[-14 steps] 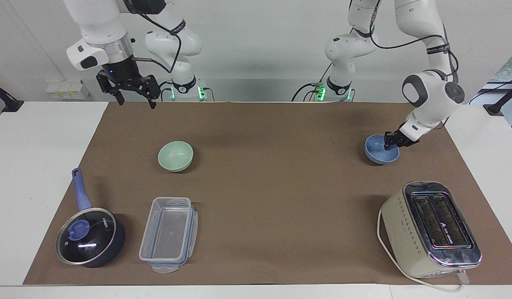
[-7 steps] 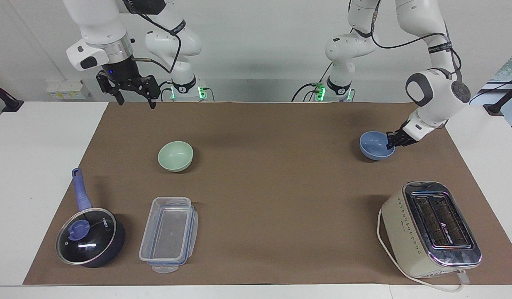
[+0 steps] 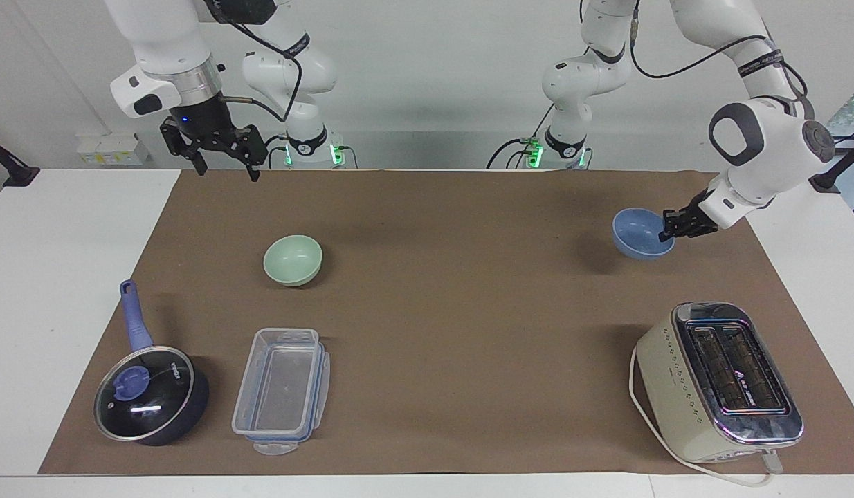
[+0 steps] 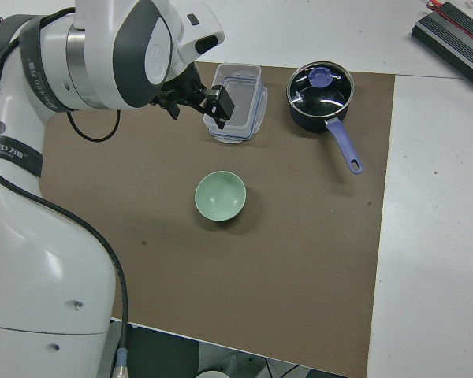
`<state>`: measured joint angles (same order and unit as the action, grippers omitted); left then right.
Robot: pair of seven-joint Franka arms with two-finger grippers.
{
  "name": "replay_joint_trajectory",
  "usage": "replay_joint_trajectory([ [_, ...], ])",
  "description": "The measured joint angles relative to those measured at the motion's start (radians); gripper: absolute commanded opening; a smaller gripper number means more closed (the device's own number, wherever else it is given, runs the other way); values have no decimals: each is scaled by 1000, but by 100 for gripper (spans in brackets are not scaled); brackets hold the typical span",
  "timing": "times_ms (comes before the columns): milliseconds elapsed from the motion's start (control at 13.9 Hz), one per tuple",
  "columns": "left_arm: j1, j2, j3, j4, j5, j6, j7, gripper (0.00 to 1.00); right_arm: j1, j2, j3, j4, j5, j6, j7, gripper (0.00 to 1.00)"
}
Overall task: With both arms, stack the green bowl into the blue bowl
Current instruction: 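Grip the blue bowl rim and slide it toward the table center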
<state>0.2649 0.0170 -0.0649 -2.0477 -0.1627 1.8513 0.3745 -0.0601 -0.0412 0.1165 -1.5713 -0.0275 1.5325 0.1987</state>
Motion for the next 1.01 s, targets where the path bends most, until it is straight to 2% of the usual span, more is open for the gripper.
replay_joint_trajectory([
  [216,-18,0,-27,39,0,-44,-40,0,0,0,0,0,0,0,0,100],
  [504,-92,4,-35,42,-1,-46,-116,0,0,0,0,0,0,0,0,100],
  [1007,-331,10,-40,42,-9,-8,-418,0,0,0,0,0,0,0,0,100],
])
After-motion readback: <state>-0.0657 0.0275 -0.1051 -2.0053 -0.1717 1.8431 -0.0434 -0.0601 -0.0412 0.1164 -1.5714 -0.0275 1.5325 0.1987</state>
